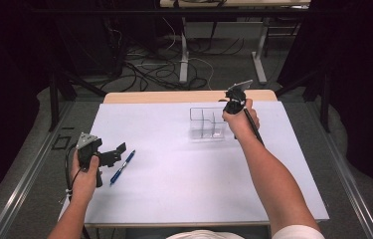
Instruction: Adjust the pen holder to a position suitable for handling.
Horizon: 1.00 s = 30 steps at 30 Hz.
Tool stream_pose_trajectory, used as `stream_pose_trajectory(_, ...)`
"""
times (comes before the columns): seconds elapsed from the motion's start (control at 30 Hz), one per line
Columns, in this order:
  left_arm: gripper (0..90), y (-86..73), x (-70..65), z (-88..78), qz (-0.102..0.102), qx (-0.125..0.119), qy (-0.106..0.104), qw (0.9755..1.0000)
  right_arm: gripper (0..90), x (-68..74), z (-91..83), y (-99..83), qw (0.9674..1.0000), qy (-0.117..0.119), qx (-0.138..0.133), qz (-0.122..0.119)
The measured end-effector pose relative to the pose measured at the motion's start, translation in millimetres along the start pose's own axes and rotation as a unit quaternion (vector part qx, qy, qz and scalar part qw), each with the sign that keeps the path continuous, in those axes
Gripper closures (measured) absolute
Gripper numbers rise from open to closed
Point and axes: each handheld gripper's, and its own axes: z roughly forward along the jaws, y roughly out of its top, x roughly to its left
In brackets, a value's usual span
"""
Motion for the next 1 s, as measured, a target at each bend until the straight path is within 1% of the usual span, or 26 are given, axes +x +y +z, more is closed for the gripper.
stream_pose_trajectory(0.03,0.6,0.0,0.0,0.0,0.000,0.000,0.000,1.0000,87.7,0.7,-0.2,-0.7,1.0000,0.002,0.001,-0.005)
stream_pose_trajectory(0.07,0.6,0.0,-0.2,0.0,-0.002,-0.001,0.000,1.0000,87.6,2.2,-0.7,-1.2,1.0000,0.007,0.004,-0.003)
stream_pose_trajectory(0.13,0.6,0.0,-0.3,-0.1,-0.002,-0.001,0.000,1.0000,87.6,3.5,-0.9,-2.4,1.0000,0.004,0.008,-0.005)
stream_pose_trajectory(0.2,0.6,0.1,-0.5,0.1,-0.001,-0.002,0.000,1.0000,87.5,6.4,-1.2,-3.3,0.9998,0.011,0.014,0.005)
stream_pose_trajectory(0.23,0.6,0.1,-0.6,0.1,-0.001,-0.001,0.000,1.0000,87.6,7.2,-1.5,-3.9,0.9998,0.009,0.018,0.001)
stream_pose_trajectory(0.27,0.6,0.1,-0.6,0.1,-0.001,-0.001,0.000,1.0000,87.6,8.9,-1.6,-4.4,0.9997,0.011,0.019,0.005)
stream_pose_trajectory(0.3,0.6,0.1,-0.7,0.0,-0.001,-0.001,0.000,1.0000,87.5,9.1,-2.2,-5.1,0.9996,0.009,0.025,-0.006)
stream_pose_trajectory(0.33,0.6,0.1,-0.7,0.0,-0.001,-0.001,0.000,1.0000,87.5,9.1,-2.2,-5.1,0.9996,0.009,0.025,-0.006)
stream_pose_trajectory(0.37,0.6,0.2,-0.8,0.0,0.000,-0.001,0.000,1.0000,87.5,12.9,-1.9,-6.3,0.9997,0.008,0.025,-0.003)
stream_pose_trajectory(0.4,0.6,0.2,-1.0,0.0,0.000,-0.001,0.000,1.0000,87.5,14.1,-2.0,-6.9,0.9995,0.010,0.030,-0.003)
stream_pose_trajectory(0.43,0.6,0.2,-1.0,0.0,0.000,-0.001,0.000,1.0000,87.5,14.9,-1.7,-7.5,0.9994,0.009,0.032,-0.008)
stream_pose_trajectory(0.47,0.6,0.2,-1.1,0.1,0.000,-0.001,0.000,1.0000,87.4,17.2,-0.7,-7.6,0.9994,0.013,0.031,0.001)
stream_pose_trajectory(0.6,0.6,0.0,-1.2,0.3,0.001,0.000,0.000,1.0000,87.3,22.2,1.3,-8.5,0.9992,0.009,0.039,0.003)
stream_pose_trajectory(0.63,0.6,0.0,-1.2,0.3,0.001,0.000,0.000,1.0000,87.3,24.5,2.2,-8.6,0.9992,0.014,0.036,0.012)
stream_pose_trajectory(0.67,0.6,0.0,-1.3,0.5,0.000,-0.001,0.000,1.0000,87.3,24.0,3.3,-9.1,0.9991,0.015,0.040,0.002)
stream_pose_trajectory(0.7,0.6,0.0,-1.3,0.5,0.000,-0.001,0.000,1.0000,87.2,26.4,4.5,-9.3,0.9990,0.022,0.036,0.013)
stream_pose_trajectory(0.73,0.6,0.1,-1.3,0.5,0.000,-0.001,0.000,1.0000,87.1,27.6,6.0,-9.6,0.9991,0.019,0.035,0.012)
stream_pose_trajectory(0.77,0.6,0.1,-1.2,0.4,0.000,-0.001,0.000,1.0000,86.9,29.1,6.3,-9.5,0.9991,0.009,0.040,0.010)
stream_pose_trajectory(0.8,0.6,0.2,-1.1,0.3,0.000,0.000,-0.001,1.0000,86.7,29.7,5.7,-9.3,0.9990,0.005,0.045,0.002)
stream_pose_trajectory(0.83,0.6,0.1,-0.9,0.3,0.001,0.000,-0.001,1.0000,86.7,31.2,6.2,-9.4,0.9991,0.005,0.042,0.003)
stream_pose_trajectory(0.87,0.6,0.1,-1.2,0.7,0.000,-0.001,-0.001,1.0000,86.6,33.8,6.9,-9.0,0.9992,0.011,0.037,0.014)
stream_pose_trajectory(0.9,0.6,0.2,-1.3,0.8,0.000,-0.001,-0.001,1.0000,86.7,33.9,7.2,-9.4,0.9992,0.006,0.039,0.008)
stream_pose_trajectory(0.93,0.6,0.2,-1.3,0.8,0.000,-0.001,-0.001,1.0000,86.7,35.2,7.9,-9.3,0.9992,0.007,0.038,0.010)
stream_pose_trajectory(1.0,0.6,0.2,-1.2,0.8,0.002,-0.001,-0.001,1.0000,86.7,35.7,7.4,-9.7,0.9991,0.006,0.041,0.007)
